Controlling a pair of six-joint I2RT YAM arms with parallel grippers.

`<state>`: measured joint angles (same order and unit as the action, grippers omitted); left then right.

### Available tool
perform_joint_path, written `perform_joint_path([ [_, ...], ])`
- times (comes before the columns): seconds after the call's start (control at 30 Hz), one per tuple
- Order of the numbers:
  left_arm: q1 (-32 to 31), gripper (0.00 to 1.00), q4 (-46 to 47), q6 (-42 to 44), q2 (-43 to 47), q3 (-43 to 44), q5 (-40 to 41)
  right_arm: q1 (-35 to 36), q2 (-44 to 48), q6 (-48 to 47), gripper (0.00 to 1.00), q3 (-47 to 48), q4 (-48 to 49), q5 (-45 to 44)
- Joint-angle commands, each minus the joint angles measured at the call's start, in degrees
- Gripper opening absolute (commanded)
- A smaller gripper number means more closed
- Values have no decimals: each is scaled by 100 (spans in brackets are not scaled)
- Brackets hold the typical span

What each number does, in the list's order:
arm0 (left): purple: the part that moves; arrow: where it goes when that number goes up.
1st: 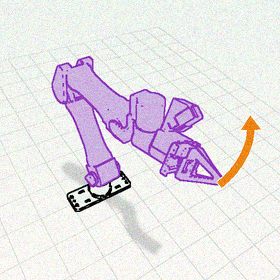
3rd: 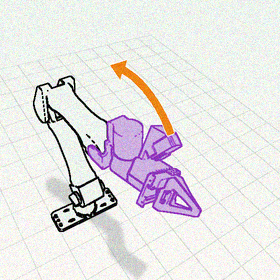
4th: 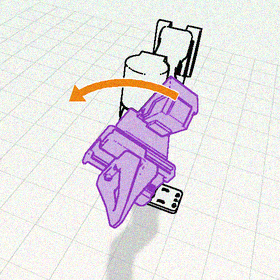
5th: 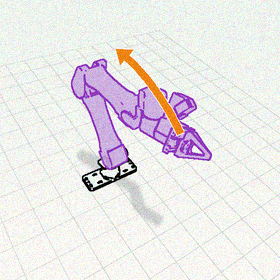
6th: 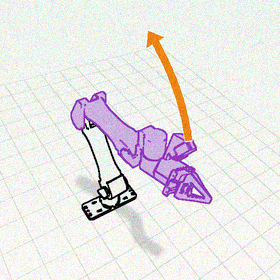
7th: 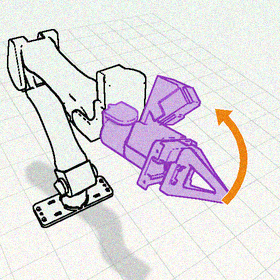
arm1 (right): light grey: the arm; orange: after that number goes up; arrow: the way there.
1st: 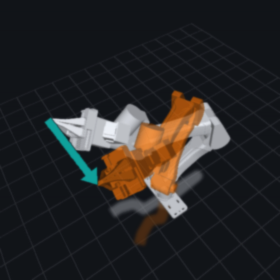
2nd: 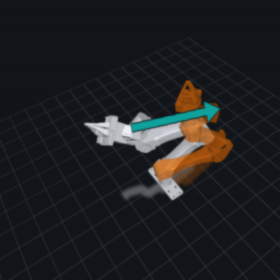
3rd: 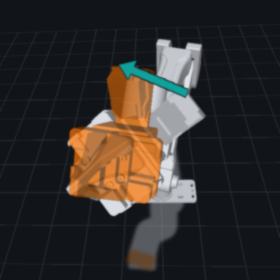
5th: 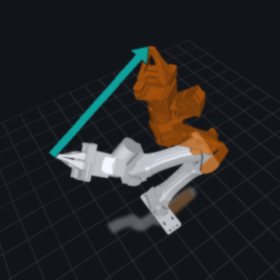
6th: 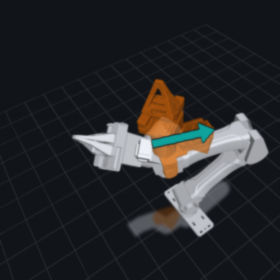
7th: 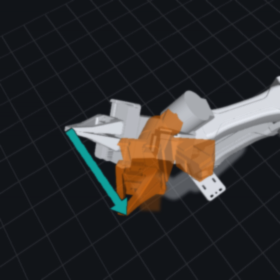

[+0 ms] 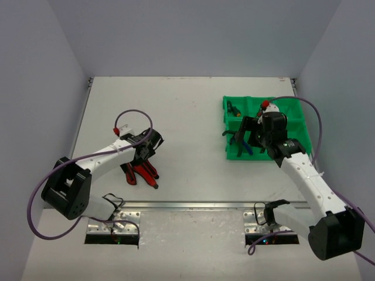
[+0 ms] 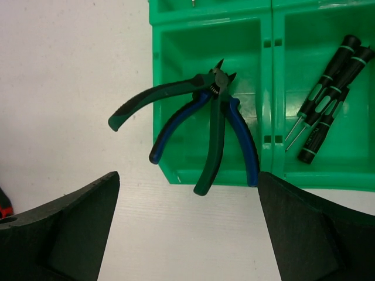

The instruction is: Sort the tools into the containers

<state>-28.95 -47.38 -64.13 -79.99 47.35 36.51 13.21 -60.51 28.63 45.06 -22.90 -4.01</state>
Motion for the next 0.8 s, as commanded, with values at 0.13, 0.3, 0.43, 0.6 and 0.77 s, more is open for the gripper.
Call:
perform_joint_path([
  [0.13, 96, 99, 1184, 1099, -285, 510, -177, -12, -138, -174, 99, 24, 318, 293],
  [0.3, 167, 83, 1465, 1187, -570, 611, -197, -10, -79, -231, 99, 8, 293, 193],
  [0.43, 203, 78, 1530, 1091, -934, 609, -204, -5, -5, -237, 99, -39, 331, 193],
  [0.6, 237, 71, 1638, 1059, -1217, 507, -278, -6, -19, -239, 99, -50, 367, 337],
  [0.77, 240, 71, 1714, 1028, -1221, 377, -256, -3, -48, -224, 99, -59, 403, 375],
])
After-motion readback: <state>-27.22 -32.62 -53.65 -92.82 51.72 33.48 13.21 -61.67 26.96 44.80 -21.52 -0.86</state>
